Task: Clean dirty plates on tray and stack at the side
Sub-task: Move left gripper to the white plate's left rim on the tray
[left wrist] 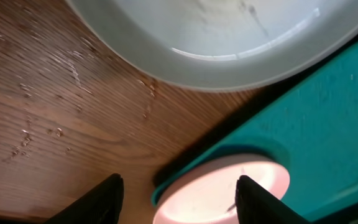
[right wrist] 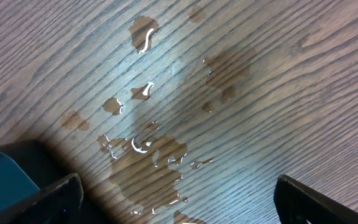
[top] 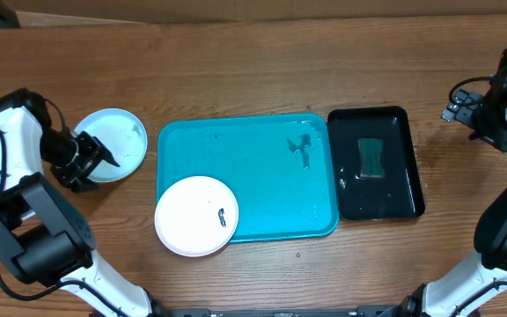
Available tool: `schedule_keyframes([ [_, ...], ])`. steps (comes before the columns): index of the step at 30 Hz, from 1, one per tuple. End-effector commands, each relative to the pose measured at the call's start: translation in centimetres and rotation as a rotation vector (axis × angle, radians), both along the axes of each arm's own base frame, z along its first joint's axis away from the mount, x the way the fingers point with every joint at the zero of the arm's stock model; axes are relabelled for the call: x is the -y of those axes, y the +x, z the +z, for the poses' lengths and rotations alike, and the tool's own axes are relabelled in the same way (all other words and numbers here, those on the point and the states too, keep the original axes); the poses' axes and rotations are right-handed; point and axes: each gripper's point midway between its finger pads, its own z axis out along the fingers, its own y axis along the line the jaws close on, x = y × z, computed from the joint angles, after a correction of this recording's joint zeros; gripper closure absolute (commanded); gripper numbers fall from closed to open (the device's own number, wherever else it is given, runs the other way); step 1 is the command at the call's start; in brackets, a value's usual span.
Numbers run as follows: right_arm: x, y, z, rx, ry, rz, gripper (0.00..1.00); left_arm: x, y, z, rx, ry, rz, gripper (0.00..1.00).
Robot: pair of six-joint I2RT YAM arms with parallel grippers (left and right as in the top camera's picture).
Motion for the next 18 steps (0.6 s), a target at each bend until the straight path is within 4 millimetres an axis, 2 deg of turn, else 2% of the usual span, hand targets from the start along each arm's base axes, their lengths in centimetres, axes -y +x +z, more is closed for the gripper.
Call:
schedule_keyframes([
  [1, 0.1, 0.3, 1.0, 0.027, -0.009, -0.004, 0.00, 3.4, 0.9, 3.2, 0.121, -0.010, -0.143, 0.42],
  [5, 0.1, 0.3, 1.0, 0.027, -0.009, -0.004, 0.00, 6.3, 0.2, 5.3, 0.165, 0.047, -0.236, 0.43],
  [9, 0.1, 0.3, 1.0, 0.027, -0.009, -0.004, 0.00, 8.7, -1.8, 5.4, 0.129, 0.179, -0.320, 0.46],
  [13, 0.1, 0.3, 1.0, 0.027, -0.009, -0.004, 0.00, 11.0, -3.6, 4.1, 0.093, 0.219, -0.417, 0.47],
  [18, 0.1, 0.3, 1.0, 0.027, -0.009, -0.004, 0.00, 10.3, -5.6, 1.3, -0.002, 0.315, -0.414, 0.52],
])
